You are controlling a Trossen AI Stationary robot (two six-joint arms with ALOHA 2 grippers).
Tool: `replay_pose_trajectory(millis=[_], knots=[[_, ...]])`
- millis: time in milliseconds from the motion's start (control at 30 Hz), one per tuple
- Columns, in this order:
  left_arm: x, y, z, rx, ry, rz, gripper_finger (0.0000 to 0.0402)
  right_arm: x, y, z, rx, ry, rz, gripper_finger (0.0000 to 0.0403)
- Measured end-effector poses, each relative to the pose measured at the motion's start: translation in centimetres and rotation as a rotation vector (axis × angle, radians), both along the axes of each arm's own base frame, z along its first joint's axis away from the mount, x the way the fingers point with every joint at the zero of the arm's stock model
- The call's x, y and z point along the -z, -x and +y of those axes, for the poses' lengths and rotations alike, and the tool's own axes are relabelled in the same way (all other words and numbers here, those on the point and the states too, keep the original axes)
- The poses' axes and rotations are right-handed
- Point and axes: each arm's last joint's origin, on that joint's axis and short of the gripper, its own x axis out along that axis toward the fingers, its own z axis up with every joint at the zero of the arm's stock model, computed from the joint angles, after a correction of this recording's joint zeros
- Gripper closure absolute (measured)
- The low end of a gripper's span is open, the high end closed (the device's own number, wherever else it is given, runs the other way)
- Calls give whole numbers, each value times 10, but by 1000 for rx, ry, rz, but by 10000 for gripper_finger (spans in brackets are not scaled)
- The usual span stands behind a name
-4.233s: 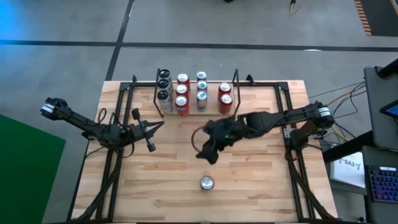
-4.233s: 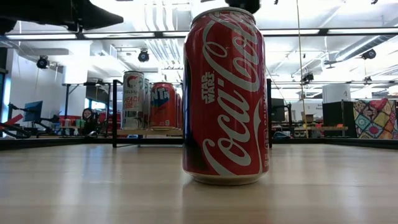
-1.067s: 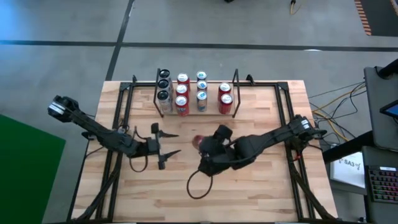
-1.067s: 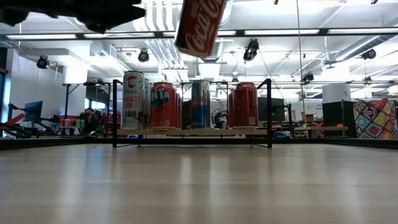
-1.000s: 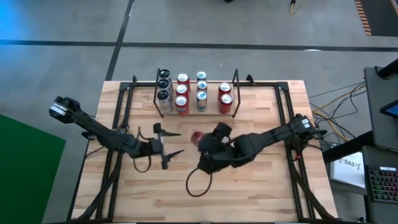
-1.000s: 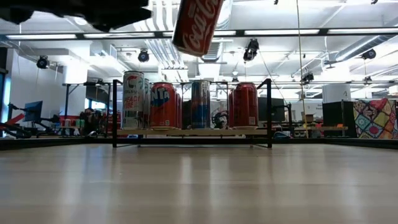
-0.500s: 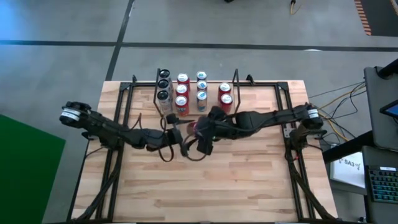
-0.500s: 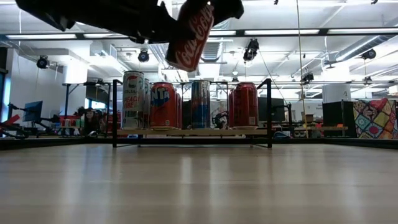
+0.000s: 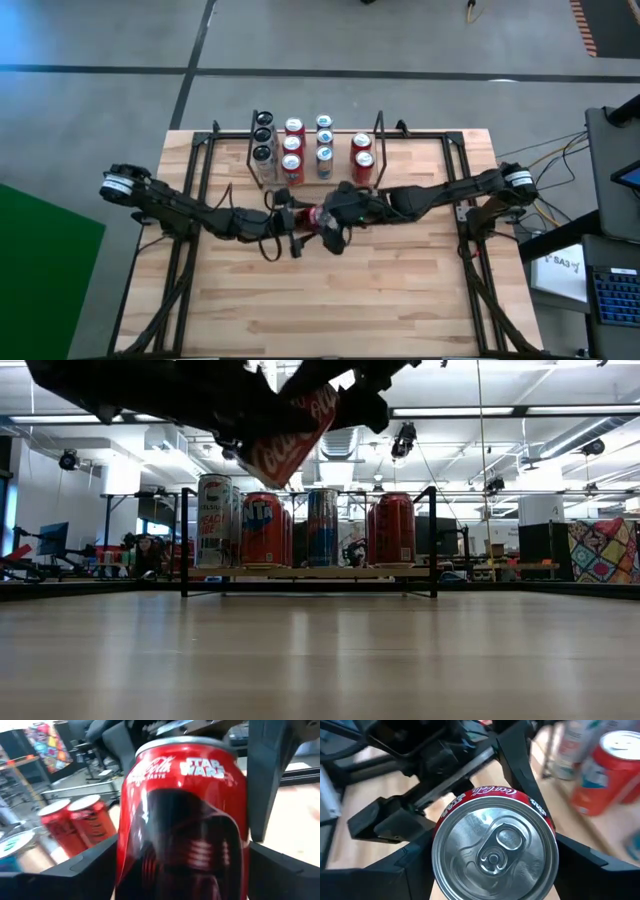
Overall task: Place canned beverage on shelf
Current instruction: Put the red soda on the shelf aligned with the other red soda cans
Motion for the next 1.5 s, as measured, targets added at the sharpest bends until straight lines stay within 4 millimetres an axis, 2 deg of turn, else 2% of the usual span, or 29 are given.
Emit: replay_pose_trajectory(millis=[200,533,600,767,1100,1200,1333,1500], knots=[[-2,3,-18,48,2,-12,113,4,2,21,-35,-7,-63,111],[1,12,-43,42,-22,19,113,7,-1,37,-52,18,-91,111],[1,12,-43,37,-32,22,113,9,-2,37,-56,24,-90,103],[1,12,-42,37,-47,27,113,9,-2,37,-66,26,-86,51],[5,14,-41,17,-13,26,114,5,0,34,-56,35,-84,41],[3,14,-41,18,-6,12,114,-2,4,34,-56,32,-97,41],[-4,15,-43,50,-5,-33,114,-22,17,31,-60,36,-148,40],[-14,19,-49,128,-41,-130,114,-41,30,40,-103,183,-223,40]])
